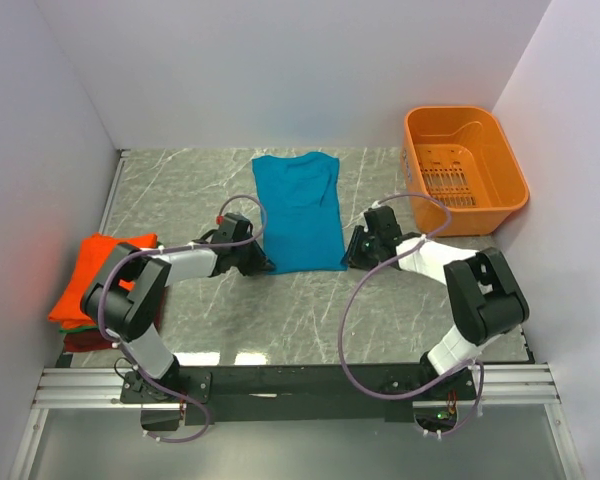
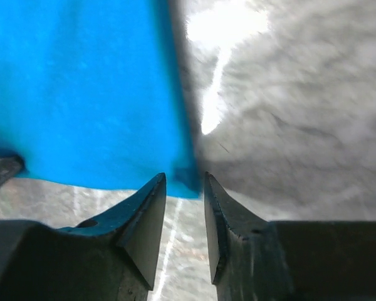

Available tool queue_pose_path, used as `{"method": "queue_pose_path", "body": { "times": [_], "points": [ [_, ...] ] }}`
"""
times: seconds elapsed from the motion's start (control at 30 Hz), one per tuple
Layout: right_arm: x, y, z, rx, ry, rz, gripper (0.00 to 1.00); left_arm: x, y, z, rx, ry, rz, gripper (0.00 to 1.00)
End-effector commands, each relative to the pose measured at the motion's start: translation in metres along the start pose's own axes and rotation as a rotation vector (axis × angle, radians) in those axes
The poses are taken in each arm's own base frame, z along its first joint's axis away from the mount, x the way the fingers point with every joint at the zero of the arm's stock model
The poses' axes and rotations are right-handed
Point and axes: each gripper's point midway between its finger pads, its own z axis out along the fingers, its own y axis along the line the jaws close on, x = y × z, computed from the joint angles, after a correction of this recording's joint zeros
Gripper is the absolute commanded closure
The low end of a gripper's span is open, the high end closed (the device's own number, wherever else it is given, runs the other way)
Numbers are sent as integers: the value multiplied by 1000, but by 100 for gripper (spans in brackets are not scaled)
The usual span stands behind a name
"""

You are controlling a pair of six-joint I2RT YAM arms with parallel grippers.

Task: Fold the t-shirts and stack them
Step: Fold the tshirt

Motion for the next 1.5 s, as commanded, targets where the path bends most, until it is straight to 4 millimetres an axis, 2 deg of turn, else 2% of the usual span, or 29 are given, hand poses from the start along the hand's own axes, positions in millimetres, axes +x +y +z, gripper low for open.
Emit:
{"method": "queue_pose_path", "body": {
  "times": [0.0, 0.1, 0.17, 0.33, 0.43, 0.57, 0.7, 0.8, 1.27, 1.43, 1.47],
  "points": [
    [-5, -9, -18, 31, -41, -11, 61, -6, 7, -12, -52, -29, 16, 79],
    [-3, -9, -24, 21, -51, -10, 60, -13, 2, -22, -55, -49, 18, 67],
    [-3, -9, -27, 16, -62, -3, 60, -13, 1, -29, -54, -57, 28, 54],
    [9, -2, -23, -45, -29, 19, 60, -9, 9, -34, -75, -53, 13, 47],
    [15, -6, -19, -45, -27, 40, 60, -6, 15, -35, -79, -59, 1, 50],
    [21, -7, -11, -45, -20, 67, 61, -7, 19, -28, -97, -54, 5, 68],
    [36, -10, -4, -18, 8, 93, 61, -4, 24, -22, -106, -45, 3, 68],
    [38, -9, 3, -24, -8, 116, 61, -4, 25, -20, -104, -42, 0, 68],
    [28, -13, 10, 6, -54, 143, 65, -3, 25, -11, -97, -31, 4, 68],
    [25, -13, 10, 12, -61, 135, 71, -4, 25, -6, -95, -34, -4, 69],
    [23, -12, 10, 11, -62, 132, 73, -4, 26, -5, -99, -35, -6, 72]
  ]
}}
